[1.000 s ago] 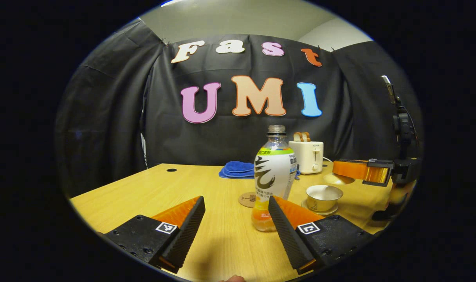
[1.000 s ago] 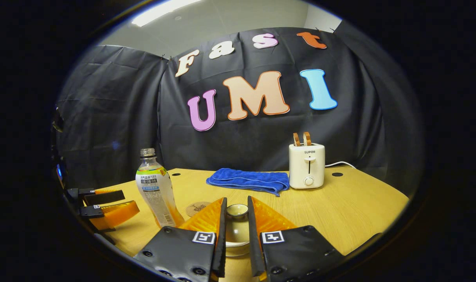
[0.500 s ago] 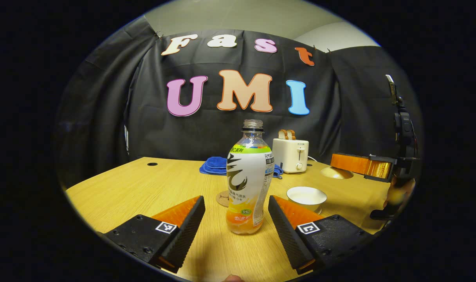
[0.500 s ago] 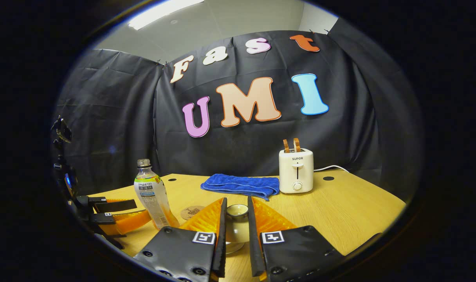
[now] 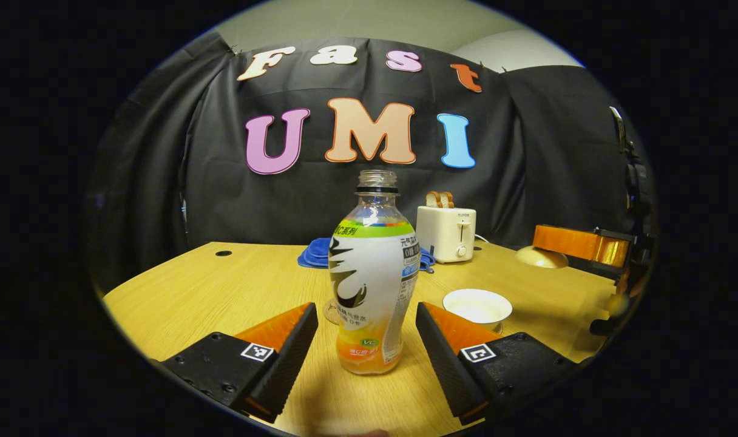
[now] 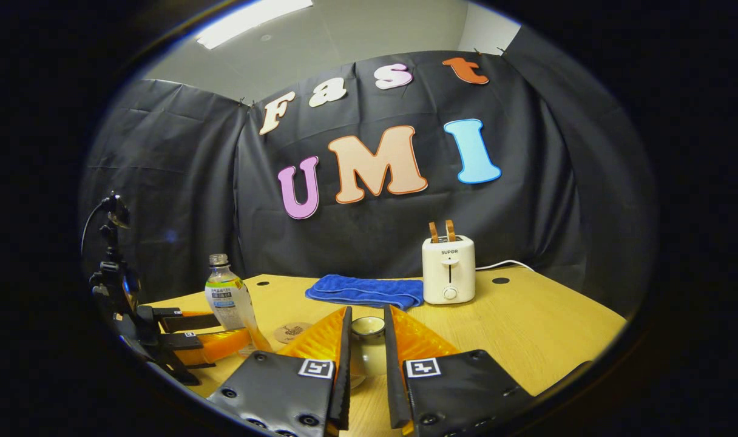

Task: Open the teacup lid with one hand, grasp the water bottle and pour water into the teacup with the other hand; after pouring, place the water bottle on the coaster and then close the teacup lid.

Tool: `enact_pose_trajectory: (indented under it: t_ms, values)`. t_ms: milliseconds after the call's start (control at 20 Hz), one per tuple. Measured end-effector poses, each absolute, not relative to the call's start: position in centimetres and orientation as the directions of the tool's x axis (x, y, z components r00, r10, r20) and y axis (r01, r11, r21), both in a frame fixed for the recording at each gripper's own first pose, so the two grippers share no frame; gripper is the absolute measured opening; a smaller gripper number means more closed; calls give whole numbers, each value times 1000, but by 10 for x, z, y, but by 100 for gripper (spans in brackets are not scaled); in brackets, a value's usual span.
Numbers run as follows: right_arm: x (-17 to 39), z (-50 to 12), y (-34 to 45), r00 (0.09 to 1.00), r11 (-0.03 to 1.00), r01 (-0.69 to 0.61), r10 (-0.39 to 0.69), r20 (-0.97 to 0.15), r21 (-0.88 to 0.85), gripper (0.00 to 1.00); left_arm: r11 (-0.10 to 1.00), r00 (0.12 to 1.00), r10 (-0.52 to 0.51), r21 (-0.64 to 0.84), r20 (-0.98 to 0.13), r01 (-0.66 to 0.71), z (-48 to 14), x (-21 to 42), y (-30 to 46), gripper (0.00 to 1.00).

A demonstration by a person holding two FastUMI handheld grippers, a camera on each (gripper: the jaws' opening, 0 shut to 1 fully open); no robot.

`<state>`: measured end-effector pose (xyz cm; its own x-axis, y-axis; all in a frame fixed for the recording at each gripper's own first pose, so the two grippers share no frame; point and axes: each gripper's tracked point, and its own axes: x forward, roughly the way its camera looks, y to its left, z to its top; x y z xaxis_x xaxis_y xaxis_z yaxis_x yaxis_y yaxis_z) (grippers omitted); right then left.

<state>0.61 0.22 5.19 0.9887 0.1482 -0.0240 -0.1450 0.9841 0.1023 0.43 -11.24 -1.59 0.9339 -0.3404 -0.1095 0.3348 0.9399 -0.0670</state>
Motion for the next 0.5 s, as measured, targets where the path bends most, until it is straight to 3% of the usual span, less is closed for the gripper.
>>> enact_pose_trajectory:
  t_ms: [200,450,500]
  values:
    - [3,55,-10,991,985,-132,135,-18,109,30,944,938,-330,-55,-107,326,-16,12,-115,92]
    - [-2,60,-20,993,987,-119,121,-11,111,28,951,946,-310,-22,-97,310,-16,17,-115,67]
    - [-2,61,-22,993,987,-116,118,-10,115,27,951,946,-308,-19,-97,308,-15,17,-116,67]
